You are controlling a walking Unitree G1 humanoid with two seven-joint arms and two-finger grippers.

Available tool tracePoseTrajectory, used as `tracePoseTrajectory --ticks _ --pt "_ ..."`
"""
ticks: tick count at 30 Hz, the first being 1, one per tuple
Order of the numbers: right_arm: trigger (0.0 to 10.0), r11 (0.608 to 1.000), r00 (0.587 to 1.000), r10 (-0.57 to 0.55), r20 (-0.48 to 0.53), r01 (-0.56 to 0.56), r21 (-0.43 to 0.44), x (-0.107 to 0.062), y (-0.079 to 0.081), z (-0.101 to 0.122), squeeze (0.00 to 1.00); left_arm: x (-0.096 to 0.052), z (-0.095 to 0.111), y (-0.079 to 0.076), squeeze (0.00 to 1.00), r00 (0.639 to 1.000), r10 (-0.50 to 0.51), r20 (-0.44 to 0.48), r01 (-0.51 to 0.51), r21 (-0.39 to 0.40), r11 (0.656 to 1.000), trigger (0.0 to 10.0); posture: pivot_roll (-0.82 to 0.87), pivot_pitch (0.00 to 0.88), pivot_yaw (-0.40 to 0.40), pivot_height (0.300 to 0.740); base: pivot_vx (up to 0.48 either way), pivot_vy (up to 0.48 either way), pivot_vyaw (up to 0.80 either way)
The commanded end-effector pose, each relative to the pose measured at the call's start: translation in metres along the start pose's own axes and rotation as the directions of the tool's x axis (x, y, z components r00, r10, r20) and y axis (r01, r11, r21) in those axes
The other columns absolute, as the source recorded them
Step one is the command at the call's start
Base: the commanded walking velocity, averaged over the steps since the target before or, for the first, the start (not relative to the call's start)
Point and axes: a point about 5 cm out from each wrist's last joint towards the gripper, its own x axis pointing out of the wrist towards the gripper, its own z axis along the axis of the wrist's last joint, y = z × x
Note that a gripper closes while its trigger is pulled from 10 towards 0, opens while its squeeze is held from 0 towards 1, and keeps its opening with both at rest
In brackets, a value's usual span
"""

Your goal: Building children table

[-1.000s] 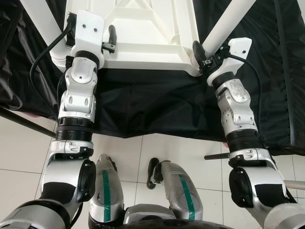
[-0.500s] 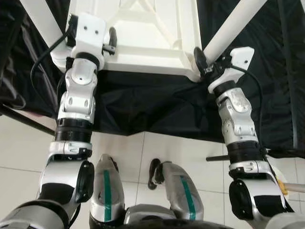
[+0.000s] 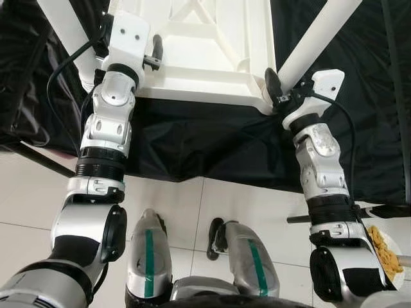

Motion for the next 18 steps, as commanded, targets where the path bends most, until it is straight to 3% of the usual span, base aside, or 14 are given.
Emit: tracePoseTrajectory --ticks 1,16,18 --pt "0.0 0.998 0.997 -0.050 0.053 0.052 -0.033 -0.005 -0.014 0.012 0.00 0.002 0.001 0.018 0.00 0.995 0.103 0.008 -0.103 0.016 0.995 10.0 0.04 0.008 -0.026 0.740 0.000 0.000 0.00" --pt "0.0 0.998 0.999 -0.005 0.050 0.008 -0.066 -0.018 -0.008 0.020 0.00 0.010 0.007 0.027 0.00 0.993 0.115 0.034 -0.116 0.041 0.992 10.0 0.04 0.022 -0.014 0.740 0.000 0.000 0.00" --pt "10.0 0.996 0.999 -0.027 0.025 0.029 -0.080 -0.021 -0.012 0.017 0.00 0.010 0.006 0.028 0.00 0.993 0.112 0.034 -0.114 0.044 0.992 10.0 0.04 0.024 -0.011 0.740 0.000 0.000 0.00"
